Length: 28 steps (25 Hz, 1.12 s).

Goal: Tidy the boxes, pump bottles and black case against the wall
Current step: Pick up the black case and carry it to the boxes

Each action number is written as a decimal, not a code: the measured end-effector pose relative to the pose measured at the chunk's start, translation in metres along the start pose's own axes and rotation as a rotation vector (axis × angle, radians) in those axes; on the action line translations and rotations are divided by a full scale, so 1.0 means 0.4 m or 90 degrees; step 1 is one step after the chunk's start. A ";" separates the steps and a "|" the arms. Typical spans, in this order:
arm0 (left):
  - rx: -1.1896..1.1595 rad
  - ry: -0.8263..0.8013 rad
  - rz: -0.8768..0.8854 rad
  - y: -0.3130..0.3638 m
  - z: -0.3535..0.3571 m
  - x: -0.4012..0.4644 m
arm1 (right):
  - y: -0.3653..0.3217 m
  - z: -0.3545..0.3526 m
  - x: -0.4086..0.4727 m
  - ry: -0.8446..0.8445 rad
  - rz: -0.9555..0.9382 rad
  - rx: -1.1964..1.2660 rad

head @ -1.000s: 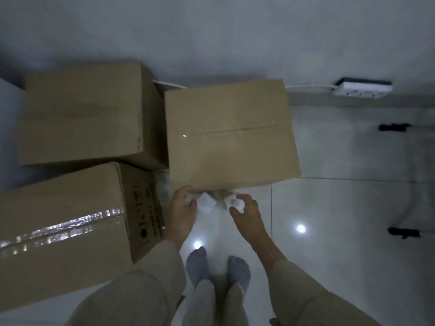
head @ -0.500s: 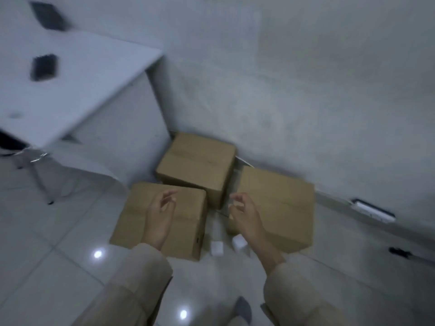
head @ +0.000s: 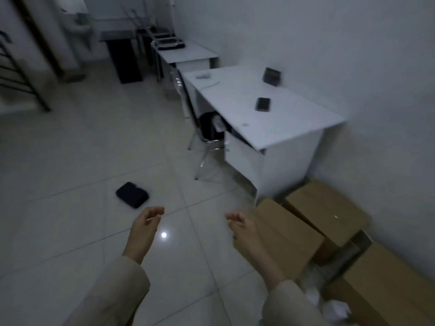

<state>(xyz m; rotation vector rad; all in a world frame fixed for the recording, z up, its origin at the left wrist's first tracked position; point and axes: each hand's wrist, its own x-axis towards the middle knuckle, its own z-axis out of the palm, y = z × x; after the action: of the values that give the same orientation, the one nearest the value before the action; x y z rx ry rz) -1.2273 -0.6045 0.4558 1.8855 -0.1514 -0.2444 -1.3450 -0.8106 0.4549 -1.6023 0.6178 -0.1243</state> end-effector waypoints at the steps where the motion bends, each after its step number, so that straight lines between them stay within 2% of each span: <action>1: 0.000 0.032 -0.006 -0.021 -0.101 -0.010 | -0.025 0.077 -0.006 -0.034 -0.013 -0.008; 5: -0.009 0.151 -0.052 -0.085 -0.427 -0.038 | -0.110 0.328 -0.015 -0.136 -0.038 -0.028; 9: -0.035 0.237 -0.062 -0.126 -0.612 -0.012 | -0.154 0.509 0.043 -0.205 -0.046 -0.043; 14: -0.069 0.267 -0.091 -0.176 -0.716 0.116 | -0.178 0.684 0.184 -0.243 -0.019 -0.036; 23: -0.067 0.304 -0.133 -0.198 -0.806 0.567 | -0.297 0.930 0.649 -0.241 0.051 -0.037; 28: -0.030 0.264 -0.155 -0.231 -0.831 0.771 | -0.348 1.050 0.854 -0.248 0.061 -0.041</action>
<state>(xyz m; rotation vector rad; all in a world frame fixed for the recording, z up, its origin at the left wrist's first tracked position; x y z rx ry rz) -0.8486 -0.3385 0.4419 1.8650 0.3631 -0.0168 -0.8310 -0.5921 0.4319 -1.5993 0.3964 0.2756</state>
